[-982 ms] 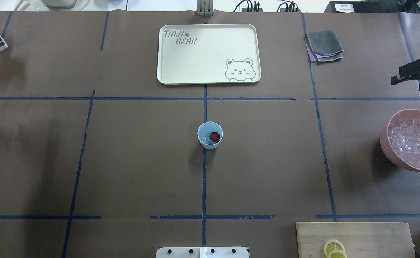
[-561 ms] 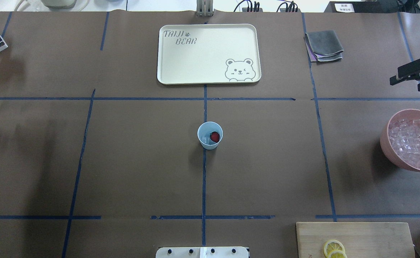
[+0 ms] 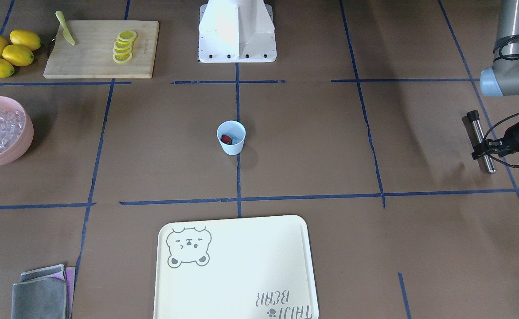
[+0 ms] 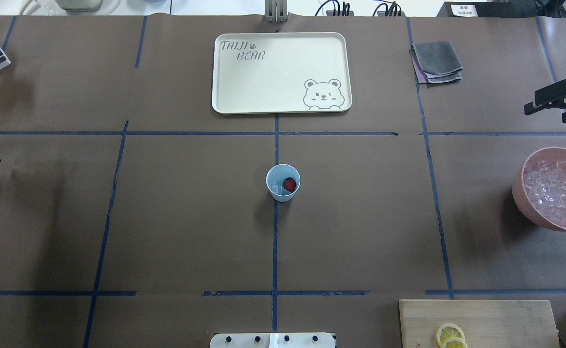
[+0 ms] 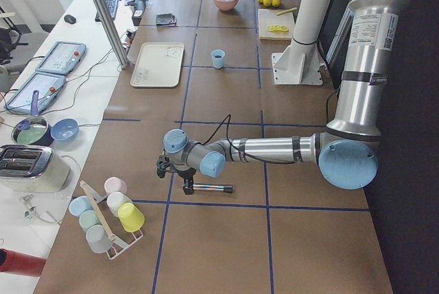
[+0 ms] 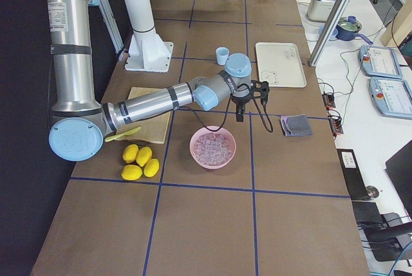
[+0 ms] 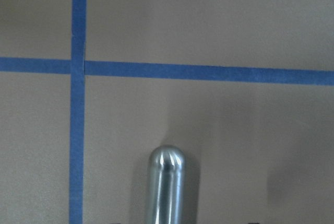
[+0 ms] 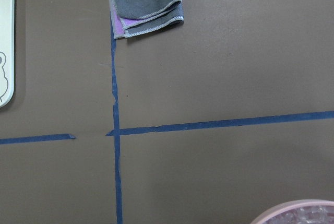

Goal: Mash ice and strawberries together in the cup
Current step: 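Lift the steel muddler with the left gripper and carry it toward the cup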

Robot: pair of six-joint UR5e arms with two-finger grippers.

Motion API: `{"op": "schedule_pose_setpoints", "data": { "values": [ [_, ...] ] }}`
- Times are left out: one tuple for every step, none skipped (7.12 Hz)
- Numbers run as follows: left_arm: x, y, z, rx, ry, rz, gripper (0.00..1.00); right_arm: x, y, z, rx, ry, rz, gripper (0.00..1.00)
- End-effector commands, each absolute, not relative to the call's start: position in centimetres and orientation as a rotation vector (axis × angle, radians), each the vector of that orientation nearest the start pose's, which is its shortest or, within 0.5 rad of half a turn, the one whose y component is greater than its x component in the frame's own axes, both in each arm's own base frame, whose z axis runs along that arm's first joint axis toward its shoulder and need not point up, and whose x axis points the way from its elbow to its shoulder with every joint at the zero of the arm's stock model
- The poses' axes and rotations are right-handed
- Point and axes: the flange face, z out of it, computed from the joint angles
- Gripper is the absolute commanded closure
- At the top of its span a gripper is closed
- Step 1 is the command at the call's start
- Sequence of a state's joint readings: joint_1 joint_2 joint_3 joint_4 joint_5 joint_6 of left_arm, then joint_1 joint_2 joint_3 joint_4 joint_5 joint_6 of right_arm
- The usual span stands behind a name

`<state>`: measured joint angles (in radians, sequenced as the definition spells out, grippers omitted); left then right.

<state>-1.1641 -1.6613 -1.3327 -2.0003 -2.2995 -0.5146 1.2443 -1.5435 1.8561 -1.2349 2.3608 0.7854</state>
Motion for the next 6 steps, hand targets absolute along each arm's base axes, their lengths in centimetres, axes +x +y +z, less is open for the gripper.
{"op": "schedule_pose_setpoints", "data": {
  "values": [
    [15.50,-52.32,69.31,-0.092,0.763,0.002,0.17,-10.31,-49.93,46.45,0.116,-0.967,0.168,0.00],
    [15.49,-52.29,69.46,-0.094,0.762,0.002,0.17,-10.31,-49.93,46.45,0.116,-0.967,0.168,0.00],
    [15.56,-52.24,69.60,-0.096,0.761,0.003,0.26,-10.33,-49.97,46.38,0.117,-0.968,0.167,0.00],
    [15.55,-52.24,69.63,-0.097,0.759,0.001,0.36,-10.32,-49.95,46.30,0.118,-0.969,0.166,0.00],
    [15.55,-52.24,69.63,-0.097,0.759,0.000,0.39,-10.32,-49.95,46.30,0.119,-0.969,0.165,0.00],
    [15.62,-52.22,69.63,-0.098,0.759,0.001,0.38,-10.32,-49.95,46.30,0.119,-0.969,0.165,0.00]
  ]
}}
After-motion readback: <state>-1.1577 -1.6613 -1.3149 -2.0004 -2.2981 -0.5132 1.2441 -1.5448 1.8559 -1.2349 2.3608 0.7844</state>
